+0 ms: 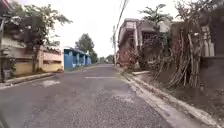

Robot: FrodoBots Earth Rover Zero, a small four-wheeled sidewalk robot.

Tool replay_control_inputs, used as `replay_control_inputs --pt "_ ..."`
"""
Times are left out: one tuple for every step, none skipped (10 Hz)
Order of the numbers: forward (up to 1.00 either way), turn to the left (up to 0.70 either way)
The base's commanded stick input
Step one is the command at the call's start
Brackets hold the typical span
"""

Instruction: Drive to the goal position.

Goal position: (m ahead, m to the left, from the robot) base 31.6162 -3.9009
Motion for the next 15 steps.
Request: replay_control_inputs --pt "0.70 0.00" --pt "0.70 0.00" --pt "0.70 0.00" --pt "0.70 0.00" --pt "0.70 0.00" --pt "0.70 0.00" --pt "0.70 0.00" --pt "0.70 0.00" --pt "0.70 0.00" --pt "0.70 0.00" --pt "0.70 0.00" --pt "0.70 0.00" --pt "0.70 0.00" --pt "0.70 0.00" --pt "0.70 0.00"
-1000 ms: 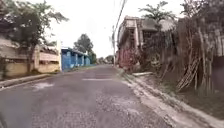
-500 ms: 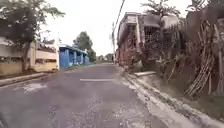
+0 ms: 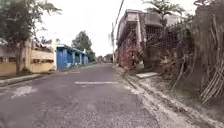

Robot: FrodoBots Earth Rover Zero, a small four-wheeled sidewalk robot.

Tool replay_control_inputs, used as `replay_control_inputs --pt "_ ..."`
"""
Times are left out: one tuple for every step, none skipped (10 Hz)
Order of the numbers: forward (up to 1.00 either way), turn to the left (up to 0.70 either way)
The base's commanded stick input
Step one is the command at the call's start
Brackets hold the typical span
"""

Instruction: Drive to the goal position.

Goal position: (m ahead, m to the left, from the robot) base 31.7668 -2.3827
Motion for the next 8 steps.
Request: replay_control_inputs --pt "0.70 0.00" --pt "0.70 0.00" --pt "0.70 0.00" --pt "0.70 0.00" --pt "0.70 0.00" --pt "0.70 0.00" --pt "0.70 0.00" --pt "0.70 0.00"
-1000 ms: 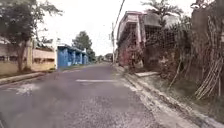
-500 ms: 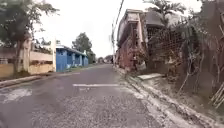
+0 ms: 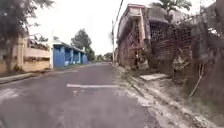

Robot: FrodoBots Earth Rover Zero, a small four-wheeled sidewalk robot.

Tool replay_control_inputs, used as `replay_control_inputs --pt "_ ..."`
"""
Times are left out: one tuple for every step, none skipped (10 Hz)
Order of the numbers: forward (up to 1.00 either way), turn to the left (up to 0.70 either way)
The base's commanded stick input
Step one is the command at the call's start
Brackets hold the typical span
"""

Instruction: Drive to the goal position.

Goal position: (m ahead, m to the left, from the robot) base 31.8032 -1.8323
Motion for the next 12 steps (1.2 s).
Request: replay_control_inputs --pt "0.70 0.00" --pt "0.70 0.00" --pt "0.70 0.00" --pt "0.70 0.00" --pt "0.70 0.00" --pt "0.70 0.00" --pt "0.70 0.00" --pt "0.70 0.00" --pt "0.70 0.00" --pt "0.70 0.00" --pt "0.70 0.00" --pt "0.70 0.00"
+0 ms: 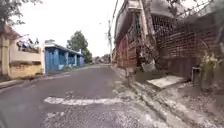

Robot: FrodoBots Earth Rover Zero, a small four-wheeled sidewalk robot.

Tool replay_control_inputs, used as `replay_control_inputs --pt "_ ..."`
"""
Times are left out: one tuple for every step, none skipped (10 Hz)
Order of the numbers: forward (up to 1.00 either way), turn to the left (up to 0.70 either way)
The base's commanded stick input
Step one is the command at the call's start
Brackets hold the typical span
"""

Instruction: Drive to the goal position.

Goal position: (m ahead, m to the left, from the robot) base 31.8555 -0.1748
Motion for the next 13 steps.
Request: replay_control_inputs --pt "0.70 0.00" --pt "0.70 0.00" --pt "0.70 0.00" --pt "0.70 0.00" --pt "0.70 0.00" --pt "0.70 0.00" --pt "0.70 0.00" --pt "0.70 0.00" --pt "0.70 0.00" --pt "0.70 0.00" --pt "0.70 0.00" --pt "0.70 0.09" --pt "0.70 0.35"
